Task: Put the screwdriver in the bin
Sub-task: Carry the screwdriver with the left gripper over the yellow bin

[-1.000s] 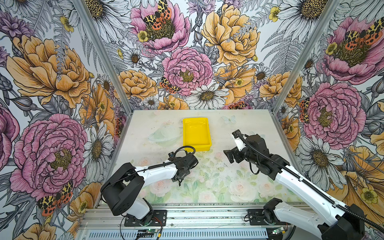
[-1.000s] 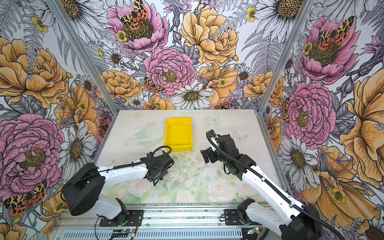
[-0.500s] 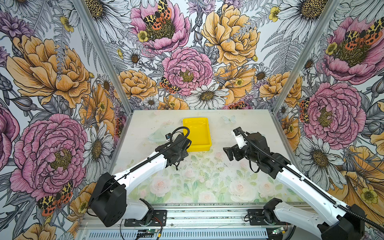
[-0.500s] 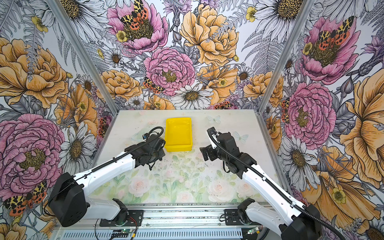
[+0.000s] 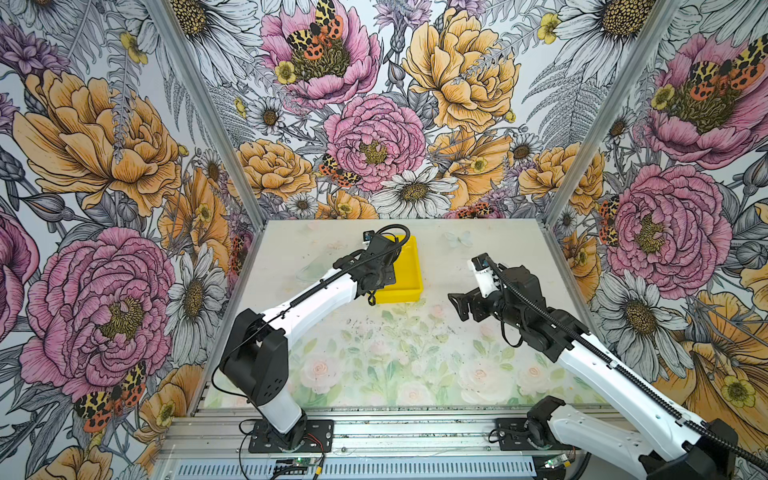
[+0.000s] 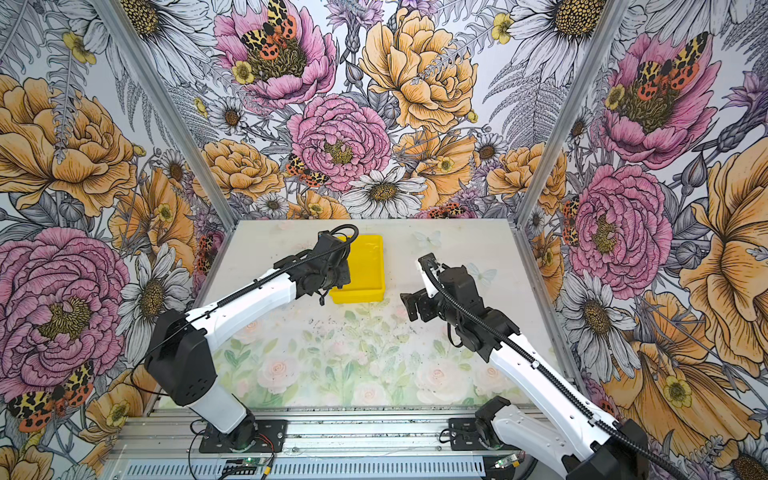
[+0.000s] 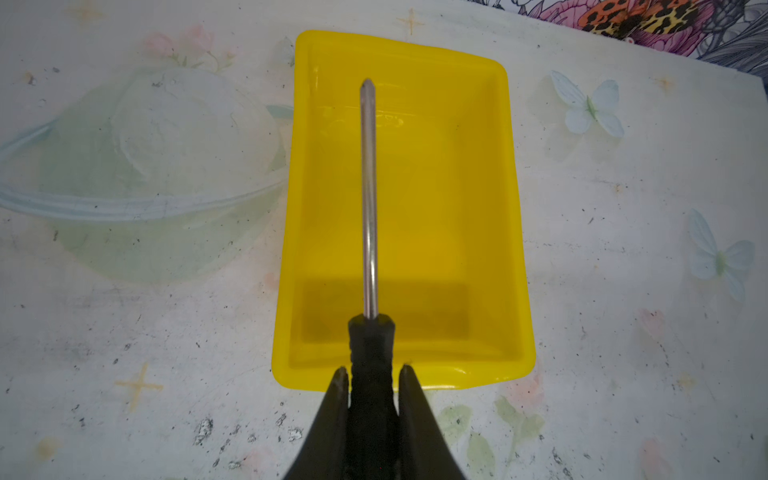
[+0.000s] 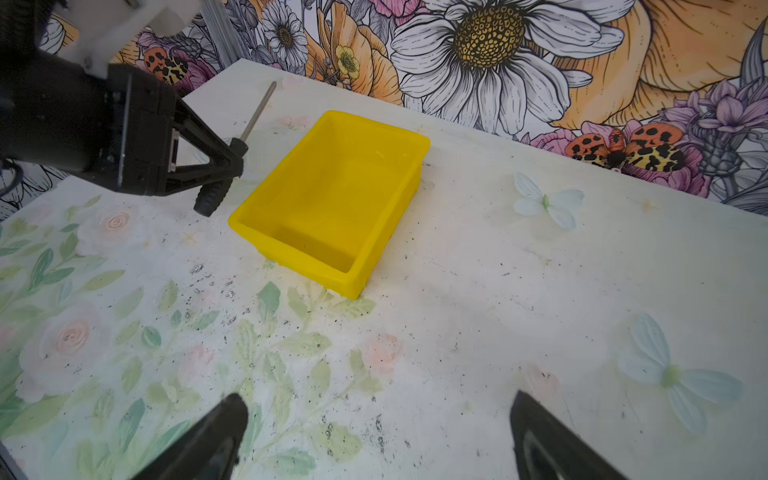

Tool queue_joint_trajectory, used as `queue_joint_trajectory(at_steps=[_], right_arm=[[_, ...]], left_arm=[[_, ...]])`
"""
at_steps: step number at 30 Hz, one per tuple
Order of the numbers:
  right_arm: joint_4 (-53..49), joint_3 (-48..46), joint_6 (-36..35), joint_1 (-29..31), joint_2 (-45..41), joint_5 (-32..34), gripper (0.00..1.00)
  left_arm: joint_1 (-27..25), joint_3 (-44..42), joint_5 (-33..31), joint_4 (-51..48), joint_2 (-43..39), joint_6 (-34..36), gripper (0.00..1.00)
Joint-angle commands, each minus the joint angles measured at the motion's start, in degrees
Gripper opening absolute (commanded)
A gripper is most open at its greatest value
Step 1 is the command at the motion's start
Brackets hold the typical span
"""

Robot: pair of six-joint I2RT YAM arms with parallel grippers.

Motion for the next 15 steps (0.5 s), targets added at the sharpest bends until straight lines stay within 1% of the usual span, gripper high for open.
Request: queue_joint_trajectory(at_steps=[1,6,7,15], right_arm=[[0.14,0.01,0.6,-0.02,-0.24,-0.41,1.0],[0.05,-0.97,0.37,-0.02,-1.39,0.85,1.0],[0.05,-1.2,0.37,-0.03,-1.71,1.07,0.99],[0.03,-1.66,0.43,-0.13,-1.95,1.81,0.99]], left_arm=[[0.63,3.92,-0.87,0.28,2.9,4.71,0.0],[1.6,8.16,-1.05,0.25,7.75,6.81,0.0],[1.87,8.89,-0.93,0.26,10.32,7.03,0.0],[3.45,13.6,0.93,0.16,17.45,7.25,0.0]])
